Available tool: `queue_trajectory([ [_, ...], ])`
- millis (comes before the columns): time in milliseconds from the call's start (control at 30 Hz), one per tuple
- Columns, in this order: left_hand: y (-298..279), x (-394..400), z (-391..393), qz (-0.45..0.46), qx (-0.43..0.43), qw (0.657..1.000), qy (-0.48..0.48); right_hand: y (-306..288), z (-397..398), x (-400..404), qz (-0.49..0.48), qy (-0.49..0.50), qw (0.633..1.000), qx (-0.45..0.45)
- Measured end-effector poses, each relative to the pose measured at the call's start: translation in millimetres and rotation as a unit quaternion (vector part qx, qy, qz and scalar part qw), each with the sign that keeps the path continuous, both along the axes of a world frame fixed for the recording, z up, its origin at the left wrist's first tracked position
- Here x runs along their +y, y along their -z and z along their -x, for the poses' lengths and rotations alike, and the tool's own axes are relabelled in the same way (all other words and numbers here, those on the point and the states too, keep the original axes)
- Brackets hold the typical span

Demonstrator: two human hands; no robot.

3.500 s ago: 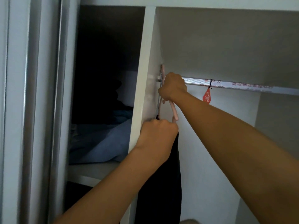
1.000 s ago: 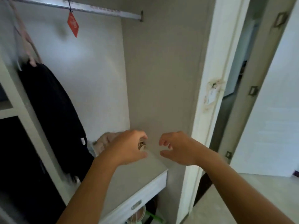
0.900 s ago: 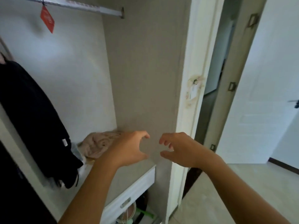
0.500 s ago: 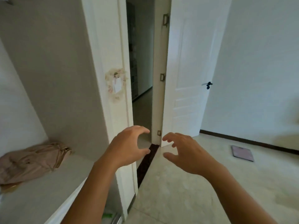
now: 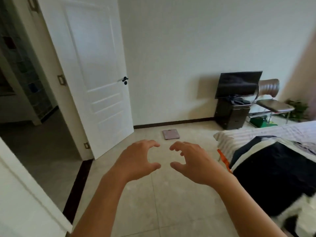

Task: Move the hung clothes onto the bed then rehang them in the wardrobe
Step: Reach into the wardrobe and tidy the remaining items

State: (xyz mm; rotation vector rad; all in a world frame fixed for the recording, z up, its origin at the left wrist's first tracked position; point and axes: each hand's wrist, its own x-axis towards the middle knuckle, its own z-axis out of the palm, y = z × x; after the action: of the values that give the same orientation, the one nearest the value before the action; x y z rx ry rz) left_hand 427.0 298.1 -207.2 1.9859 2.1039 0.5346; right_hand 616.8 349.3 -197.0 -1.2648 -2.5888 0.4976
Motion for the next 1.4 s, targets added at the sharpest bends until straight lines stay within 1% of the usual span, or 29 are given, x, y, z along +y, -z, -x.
queue_trajectory([
  [133,8.4,54.5,-74.7,0.01,0.008,0.996,0.094,6.9,-74.3,21.3,0.012,0.081,0.997,0.003],
  [300,17.5,117.8,-157.6,0.025,0.017,0.978,0.206,16.8,-152.5,41.8,0.013,0.187,0.982,0.004],
  [467,24.3,175.5,-223.8,0.03,0.004,0.947,0.32,25.5,-215.9,64.0,0.004,0.277,0.961,-0.001],
  [633,29.6,242.3,-277.0,0.044,-0.006,0.914,0.404,26.3,-267.8,95.2,-0.021,0.374,0.927,0.003],
  [800,27.6,311.2,-313.9,0.046,0.011,0.889,0.456,30.3,-304.2,132.2,0.012,0.435,0.9,-0.019],
  [967,34.3,367.5,-354.0,0.055,0.022,0.864,0.5,45.2,-334.2,163.4,0.041,0.485,0.874,-0.013],
  [1100,45.9,401.9,-391.7,0.068,0.021,0.845,0.529,51.5,-363.1,189.6,0.055,0.507,0.86,-0.007],
  [1233,55.9,446.0,-442.6,0.073,0.029,0.833,0.548,58.2,-405.0,233.4,0.043,0.521,0.852,0.004],
  [1400,68.7,503.1,-512.5,0.082,0.024,0.837,0.54,64.6,-469.7,297.2,0.029,0.51,0.86,0.006],
])
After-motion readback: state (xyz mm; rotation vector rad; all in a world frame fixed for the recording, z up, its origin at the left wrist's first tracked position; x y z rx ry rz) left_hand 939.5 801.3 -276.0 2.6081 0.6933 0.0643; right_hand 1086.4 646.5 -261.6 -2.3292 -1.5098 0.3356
